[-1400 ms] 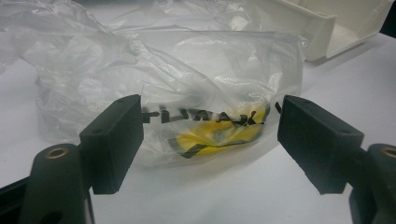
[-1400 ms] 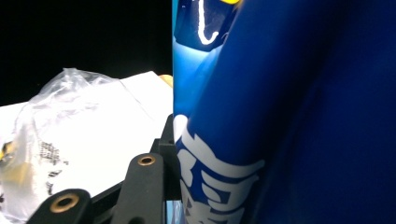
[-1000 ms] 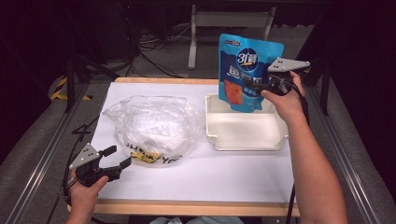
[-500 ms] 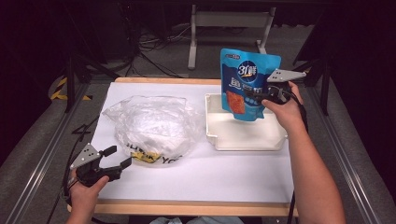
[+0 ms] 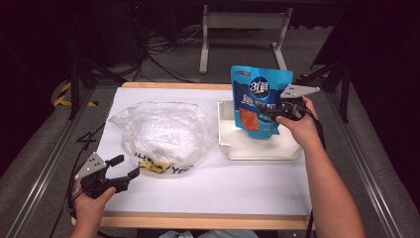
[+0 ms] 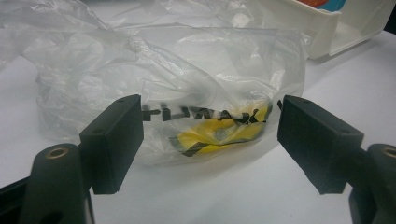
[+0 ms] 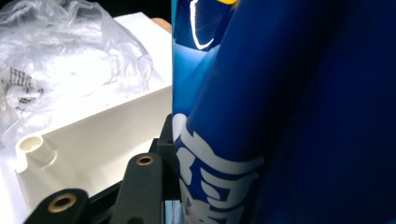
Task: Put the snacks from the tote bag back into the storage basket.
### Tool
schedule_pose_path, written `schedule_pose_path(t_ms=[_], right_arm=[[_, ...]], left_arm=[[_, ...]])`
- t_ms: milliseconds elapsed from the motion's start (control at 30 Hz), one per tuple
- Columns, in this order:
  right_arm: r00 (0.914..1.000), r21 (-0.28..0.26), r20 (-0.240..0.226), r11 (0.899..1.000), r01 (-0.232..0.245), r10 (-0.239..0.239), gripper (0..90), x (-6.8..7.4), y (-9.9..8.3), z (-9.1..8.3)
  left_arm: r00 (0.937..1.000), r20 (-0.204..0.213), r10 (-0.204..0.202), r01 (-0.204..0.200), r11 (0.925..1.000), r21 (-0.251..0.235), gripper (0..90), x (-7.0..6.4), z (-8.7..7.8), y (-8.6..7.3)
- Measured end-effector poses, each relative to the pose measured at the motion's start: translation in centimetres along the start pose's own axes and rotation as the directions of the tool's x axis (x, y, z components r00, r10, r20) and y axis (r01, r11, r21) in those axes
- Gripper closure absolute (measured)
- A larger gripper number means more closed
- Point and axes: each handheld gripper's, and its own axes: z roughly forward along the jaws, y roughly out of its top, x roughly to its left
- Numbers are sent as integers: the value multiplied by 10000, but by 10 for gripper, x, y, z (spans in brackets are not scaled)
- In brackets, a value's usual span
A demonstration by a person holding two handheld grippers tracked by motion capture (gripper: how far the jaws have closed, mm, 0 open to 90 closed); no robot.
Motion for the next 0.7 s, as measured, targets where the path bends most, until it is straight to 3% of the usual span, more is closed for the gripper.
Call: schedule_pose_path(t_ms=[267, 700], right_arm=[[9999, -66, -129, 9999, -77, 76, 615, 0, -10, 0], [9982, 103, -276, 9985, 542, -539, 577, -5, -20, 0]], left_arm=[[10000, -17, -10, 10, 10000, -6, 233, 0, 0, 0], [10000, 17, 16, -16, 10000, 21, 233, -1, 1, -1]])
